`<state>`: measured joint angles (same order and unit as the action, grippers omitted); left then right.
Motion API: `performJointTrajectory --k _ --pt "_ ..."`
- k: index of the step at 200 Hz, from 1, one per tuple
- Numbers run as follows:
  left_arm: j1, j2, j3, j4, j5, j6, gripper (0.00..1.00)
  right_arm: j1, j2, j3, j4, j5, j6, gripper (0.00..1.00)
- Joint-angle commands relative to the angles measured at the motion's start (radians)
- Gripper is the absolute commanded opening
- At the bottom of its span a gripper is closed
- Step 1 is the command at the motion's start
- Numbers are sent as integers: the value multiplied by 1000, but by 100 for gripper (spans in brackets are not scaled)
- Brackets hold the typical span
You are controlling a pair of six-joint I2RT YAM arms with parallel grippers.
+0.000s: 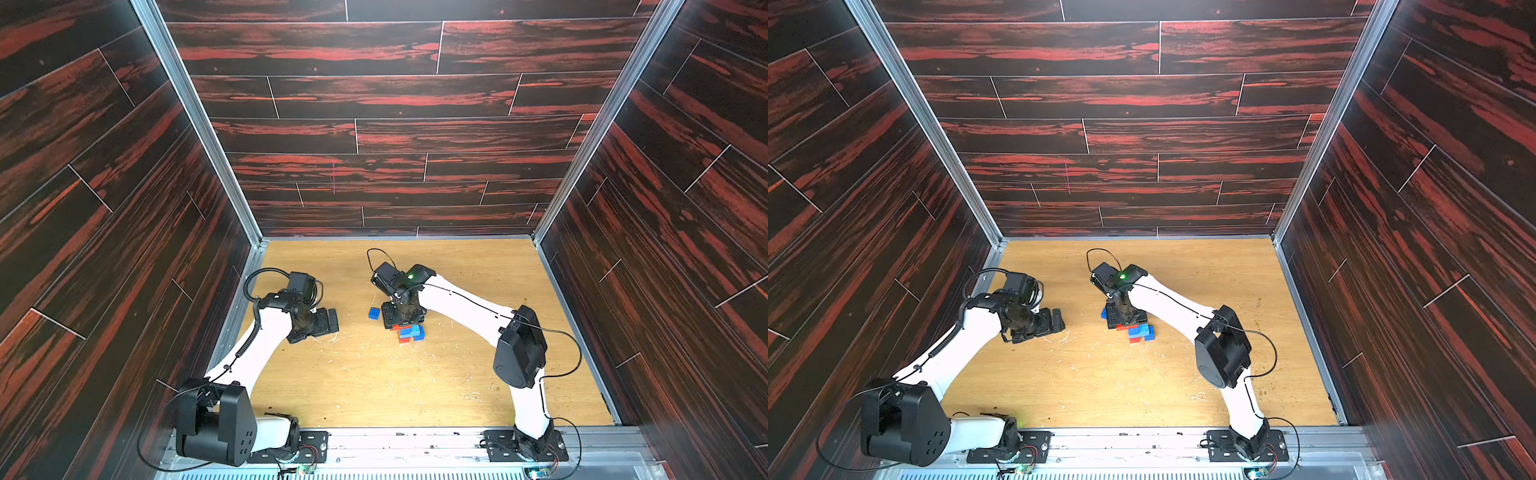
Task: Assemble a giraffe with lego
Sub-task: Assemble the lego brick with the lego brick.
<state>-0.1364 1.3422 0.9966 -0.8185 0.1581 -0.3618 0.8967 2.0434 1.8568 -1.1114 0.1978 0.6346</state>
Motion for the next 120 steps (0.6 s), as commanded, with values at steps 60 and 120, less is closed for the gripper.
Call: performJointTrajectory --k 60,120 --pt "3 3 -2 -15 16 15 100 -7 34 -34 1 -20 -1 55" --pt "2 3 -3 -14 20 14 100 -8 55 -27 -18 -29 -17 55"
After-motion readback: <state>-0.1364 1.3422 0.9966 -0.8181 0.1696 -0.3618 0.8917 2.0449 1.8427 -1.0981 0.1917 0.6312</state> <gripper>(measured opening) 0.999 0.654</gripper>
